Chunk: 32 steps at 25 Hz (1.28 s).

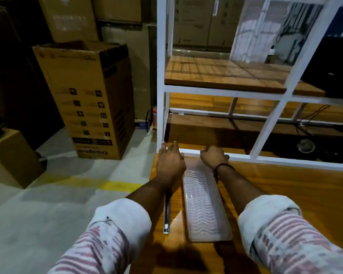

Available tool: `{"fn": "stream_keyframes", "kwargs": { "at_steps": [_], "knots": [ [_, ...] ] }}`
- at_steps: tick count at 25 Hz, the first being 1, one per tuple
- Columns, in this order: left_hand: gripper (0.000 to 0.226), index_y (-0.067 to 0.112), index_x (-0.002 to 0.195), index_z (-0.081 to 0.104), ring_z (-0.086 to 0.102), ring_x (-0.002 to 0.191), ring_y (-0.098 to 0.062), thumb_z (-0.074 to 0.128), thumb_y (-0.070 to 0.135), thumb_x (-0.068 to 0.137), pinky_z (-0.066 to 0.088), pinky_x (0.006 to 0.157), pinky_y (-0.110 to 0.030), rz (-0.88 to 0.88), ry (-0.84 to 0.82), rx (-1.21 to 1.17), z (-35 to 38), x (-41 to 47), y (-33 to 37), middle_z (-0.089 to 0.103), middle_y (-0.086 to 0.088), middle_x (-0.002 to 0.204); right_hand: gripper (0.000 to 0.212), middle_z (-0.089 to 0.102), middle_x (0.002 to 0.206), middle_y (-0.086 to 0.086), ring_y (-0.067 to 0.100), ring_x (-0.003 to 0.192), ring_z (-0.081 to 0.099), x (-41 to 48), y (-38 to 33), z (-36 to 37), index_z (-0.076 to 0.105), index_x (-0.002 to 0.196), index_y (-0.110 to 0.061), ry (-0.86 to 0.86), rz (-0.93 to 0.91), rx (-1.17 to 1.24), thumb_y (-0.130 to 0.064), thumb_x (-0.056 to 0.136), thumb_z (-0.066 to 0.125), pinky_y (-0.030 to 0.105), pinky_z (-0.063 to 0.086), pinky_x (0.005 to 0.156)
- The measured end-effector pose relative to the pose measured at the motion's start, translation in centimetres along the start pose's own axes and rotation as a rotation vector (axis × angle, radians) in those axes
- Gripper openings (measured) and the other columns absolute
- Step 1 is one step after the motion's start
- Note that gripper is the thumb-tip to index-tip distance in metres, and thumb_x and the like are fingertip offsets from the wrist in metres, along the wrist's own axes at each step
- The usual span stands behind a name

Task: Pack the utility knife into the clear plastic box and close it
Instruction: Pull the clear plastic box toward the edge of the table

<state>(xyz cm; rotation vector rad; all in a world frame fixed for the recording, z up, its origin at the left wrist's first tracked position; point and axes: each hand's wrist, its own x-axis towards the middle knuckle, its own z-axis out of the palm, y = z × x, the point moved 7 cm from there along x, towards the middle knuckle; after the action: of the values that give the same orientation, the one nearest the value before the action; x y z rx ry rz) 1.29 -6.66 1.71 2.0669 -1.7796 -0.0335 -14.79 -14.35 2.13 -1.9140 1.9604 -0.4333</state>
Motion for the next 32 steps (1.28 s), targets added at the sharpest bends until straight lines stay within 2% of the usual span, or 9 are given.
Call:
{"fn": "stream_keyframes", "kwargs": {
  "at_steps": [2,4,7,9,14,18,24,27,32],
  "knots": [
    [0.062,0.002,0.158,0.030,0.054,0.133,-0.043,0.044,0.033,0.106,0.045,0.109,-0.049,-0.075,-0.034,-0.088,0.9,-0.1,0.0,0.055,-0.026,0.147,0.038,0.063,0.133,0.018,0.042,0.125,0.054,0.4,1.4,1.5,0.068,0.115,-0.012,-0.030,0.073,0.047,-0.038,0.097,0.049,0.054,0.036,0.111],
    [0.063,0.002,0.155,0.034,0.065,0.117,-0.041,0.045,0.039,0.105,0.054,0.091,-0.046,-0.163,-0.037,-0.161,2.0,-0.3,-0.2,0.067,-0.023,0.130,0.042,0.062,0.136,0.018,0.043,0.126,0.054,0.7,2.6,3.2,0.066,0.121,-0.011,-0.057,0.089,0.097,-0.039,0.098,0.046,0.054,0.039,0.110],
    [0.051,0.005,0.125,0.062,0.068,0.108,-0.038,0.042,0.047,0.105,0.053,0.084,-0.041,-0.199,-0.043,-0.185,3.5,0.3,-0.3,0.072,-0.019,0.117,0.056,0.063,0.133,0.020,0.043,0.122,0.057,1.1,3.7,4.6,0.065,0.122,-0.010,-0.036,0.119,0.156,-0.052,0.095,0.038,0.054,0.043,0.106],
    [0.051,0.008,0.111,0.069,0.069,0.104,-0.037,0.040,0.049,0.105,0.051,0.081,-0.038,-0.231,-0.070,-0.225,4.4,0.6,-0.4,0.074,-0.017,0.112,0.064,0.064,0.130,0.021,0.044,0.117,0.060,1.1,4.3,4.9,0.061,0.125,-0.010,0.015,0.170,0.190,-0.060,0.092,0.039,0.052,0.048,0.102],
    [0.051,0.008,0.109,0.068,0.069,0.098,-0.033,0.038,0.050,0.106,0.043,0.071,-0.035,-0.244,-0.055,-0.257,5.1,0.6,-0.3,0.074,-0.015,0.106,0.062,0.063,0.129,0.023,0.045,0.117,0.060,1.1,4.2,4.6,0.060,0.127,-0.007,0.078,0.156,0.168,-0.057,0.095,0.043,0.052,0.050,0.100],
    [0.050,0.007,0.108,0.068,0.069,0.096,-0.033,0.041,0.050,0.105,0.041,0.068,-0.033,-0.235,-0.028,-0.236,5.1,0.6,-0.4,0.075,-0.014,0.102,0.054,0.066,0.123,0.024,0.045,0.114,0.061,0.7,4.0,3.9,0.063,0.121,-0.001,0.165,0.109,0.138,-0.047,0.097,0.048,0.050,0.051,0.098],
    [0.048,0.007,0.108,0.068,0.069,0.100,-0.032,0.042,0.047,0.106,0.046,0.074,-0.037,-0.197,-0.020,-0.235,4.7,0.6,-0.3,0.075,-0.014,0.104,0.053,0.070,0.117,0.020,0.042,0.108,0.065,0.6,3.6,3.7,0.067,0.116,-0.003,0.203,0.088,0.118,-0.049,0.095,0.049,0.048,0.054,0.094],
    [0.049,0.007,0.108,0.069,0.068,0.100,-0.031,0.043,0.048,0.105,0.052,0.078,-0.039,-0.176,-0.007,-0.207,4.8,0.6,-0.2,0.075,-0.013,0.104,0.053,0.069,0.120,0.021,0.042,0.111,0.064,0.5,3.5,3.5,0.065,0.118,-0.002,0.230,0.063,0.112,-0.047,0.096,0.049,0.049,0.053,0.096],
    [0.048,0.005,0.109,0.068,0.069,0.098,-0.032,0.045,0.047,0.105,0.053,0.078,-0.042,-0.158,0.014,-0.165,4.5,0.6,0.1,0.074,-0.014,0.105,0.053,0.066,0.123,0.021,0.040,0.113,0.062,0.0,3.0,3.1,0.061,0.124,-0.001,0.290,0.029,0.086,-0.045,0.098,0.048,0.050,0.051,0.097]
  ]
}}
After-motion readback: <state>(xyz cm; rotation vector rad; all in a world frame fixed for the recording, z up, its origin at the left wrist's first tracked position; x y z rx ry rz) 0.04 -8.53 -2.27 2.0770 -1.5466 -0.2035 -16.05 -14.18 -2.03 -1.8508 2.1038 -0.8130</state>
